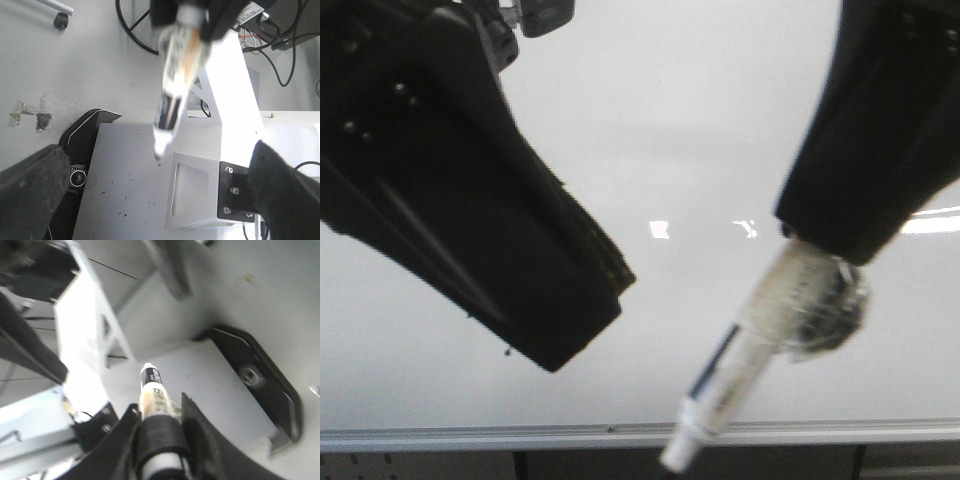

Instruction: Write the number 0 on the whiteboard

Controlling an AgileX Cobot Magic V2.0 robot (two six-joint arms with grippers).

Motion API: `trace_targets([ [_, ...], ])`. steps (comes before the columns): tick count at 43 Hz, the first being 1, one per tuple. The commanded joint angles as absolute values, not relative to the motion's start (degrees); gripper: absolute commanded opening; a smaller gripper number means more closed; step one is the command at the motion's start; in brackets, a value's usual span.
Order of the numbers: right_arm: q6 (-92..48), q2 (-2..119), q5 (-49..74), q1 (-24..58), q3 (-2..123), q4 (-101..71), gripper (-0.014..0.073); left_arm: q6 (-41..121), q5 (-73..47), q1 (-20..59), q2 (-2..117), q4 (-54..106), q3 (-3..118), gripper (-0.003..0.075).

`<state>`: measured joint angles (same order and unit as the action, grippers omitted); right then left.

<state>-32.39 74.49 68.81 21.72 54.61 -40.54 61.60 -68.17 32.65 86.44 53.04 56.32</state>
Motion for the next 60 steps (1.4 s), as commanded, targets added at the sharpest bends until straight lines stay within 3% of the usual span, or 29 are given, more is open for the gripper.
trace_targets([
  [1, -25.6, 69.6, 73.6, 19.6, 55.9, -33.7, -0.0067, 61.3, -69.2, 33.0, 84.4, 56.8, 58.0, 0.0691],
  [7, -16.8, 64.8, 69.5, 15.7, 56.1, -20.6, -0.0067, 61.3, -69.2, 33.0, 84.4, 56.8, 58.0, 0.0689],
  [12, -11.6, 60.0, 61.6, 12.8, 56.1, -11.2, -0.0067, 61.3, -69.2, 33.0, 84.4, 56.8, 58.0, 0.0626],
  [16, -10.4, 56.4, 54.8, 12.3, 56.1, -7.8, -0.0067, 61.3, -69.2, 33.0, 84.4, 56.8, 58.0, 0.0514],
  [22, -10.4, 53.0, 46.3, 12.3, 56.1, -7.7, -0.0067, 61.3, -69.2, 33.0, 84.4, 56.8, 58.0, 0.0281],
  [32, -10.4, 53.6, 44.2, 12.3, 56.2, -7.7, -0.0067, 61.3, -69.2, 33.0, 84.4, 56.8, 58.0, -0.0015],
  [40, -10.4, 58.3, 43.8, 12.3, 61.3, -7.7, -0.0067, 61.3, -69.2, 33.0, 84.4, 56.8, 58.0, -0.0020],
  [60, -10.4, 79.0, 51.3, 12.3, 87.6, -6.4, -0.0067, 61.3, -69.2, 33.0, 84.4, 56.8, 58.0, -0.0020],
])
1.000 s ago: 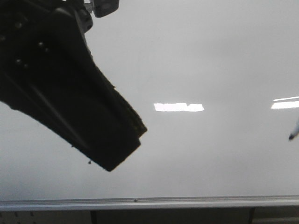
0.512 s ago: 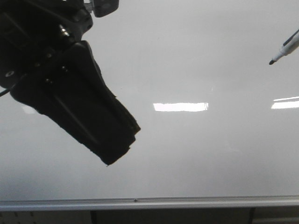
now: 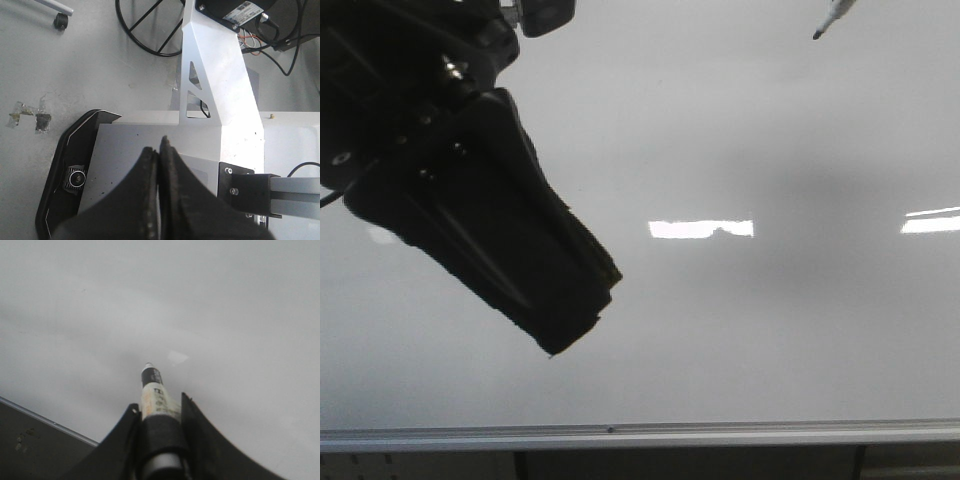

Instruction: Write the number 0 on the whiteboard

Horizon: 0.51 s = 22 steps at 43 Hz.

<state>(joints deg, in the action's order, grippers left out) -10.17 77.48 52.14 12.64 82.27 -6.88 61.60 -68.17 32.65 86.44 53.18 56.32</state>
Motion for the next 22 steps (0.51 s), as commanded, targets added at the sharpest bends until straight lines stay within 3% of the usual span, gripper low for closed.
trace_targets([
  [1, -10.4, 79.9, 52.2, 12.3, 88.7, -6.4, -0.0067, 61.3, -69.2, 33.0, 84.4, 56.8, 58.0, -0.0020],
  [22, -10.4, 90.2, 53.5, 12.3, 97.3, -6.4, -0.0067, 61.3, -69.1, 33.0, 84.4, 56.8, 58.0, -0.0020],
])
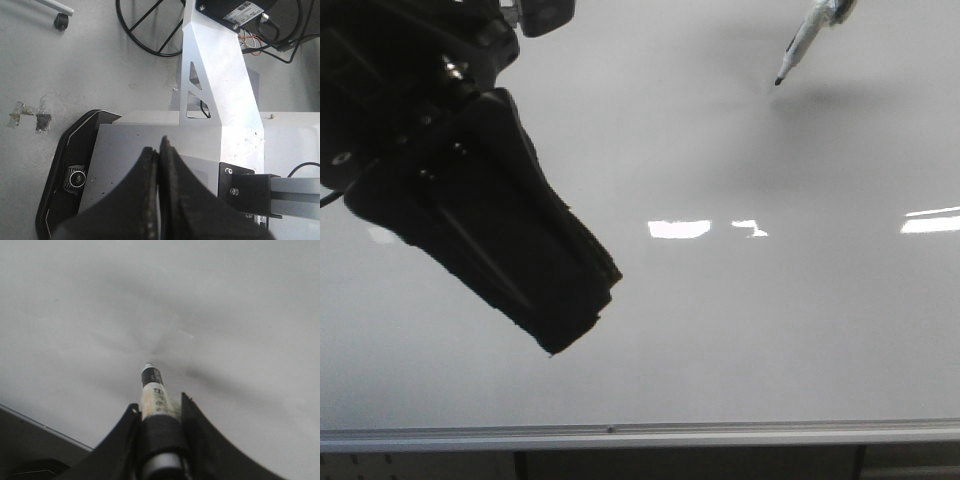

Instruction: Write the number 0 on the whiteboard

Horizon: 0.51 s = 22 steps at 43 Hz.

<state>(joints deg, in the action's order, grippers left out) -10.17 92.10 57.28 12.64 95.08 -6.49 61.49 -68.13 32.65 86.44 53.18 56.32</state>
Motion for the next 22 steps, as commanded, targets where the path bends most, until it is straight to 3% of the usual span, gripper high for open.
trace_targets([
  [1, -10.4, 90.2, 53.3, 12.3, 97.3, -6.4, -0.0067, 61.3, -69.1, 33.0, 84.4, 56.8, 58.0, -0.0020],
  [22, -10.4, 91.8, 51.3, 12.3, 97.3, -6.4, -0.0067, 61.3, -68.7, 33.0, 84.4, 56.8, 58.0, -0.0020],
])
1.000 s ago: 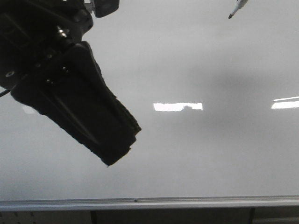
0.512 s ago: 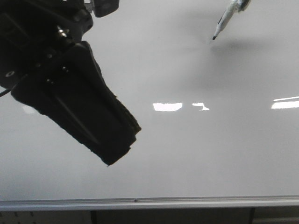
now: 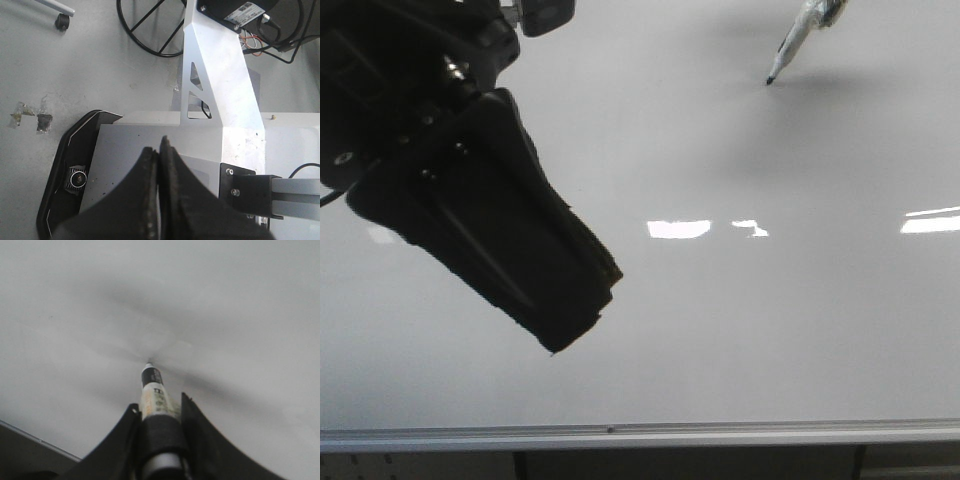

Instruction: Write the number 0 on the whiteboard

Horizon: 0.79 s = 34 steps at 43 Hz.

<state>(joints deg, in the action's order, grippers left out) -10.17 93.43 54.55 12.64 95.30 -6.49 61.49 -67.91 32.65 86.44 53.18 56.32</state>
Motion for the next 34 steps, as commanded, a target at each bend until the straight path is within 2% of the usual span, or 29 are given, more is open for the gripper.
trace_targets([
  [1, -10.4, 92.0, 51.4, 12.3, 97.3, -6.4, -0.0067, 61.3, -68.7, 33.0, 84.4, 56.8, 58.0, -0.0020],
  [34, -8.9, 96.2, 56.8, 10.8, 97.2, -0.6, -0.0067, 61.3, -68.7, 33.0, 84.4, 56.8, 58.0, -0.0020],
])
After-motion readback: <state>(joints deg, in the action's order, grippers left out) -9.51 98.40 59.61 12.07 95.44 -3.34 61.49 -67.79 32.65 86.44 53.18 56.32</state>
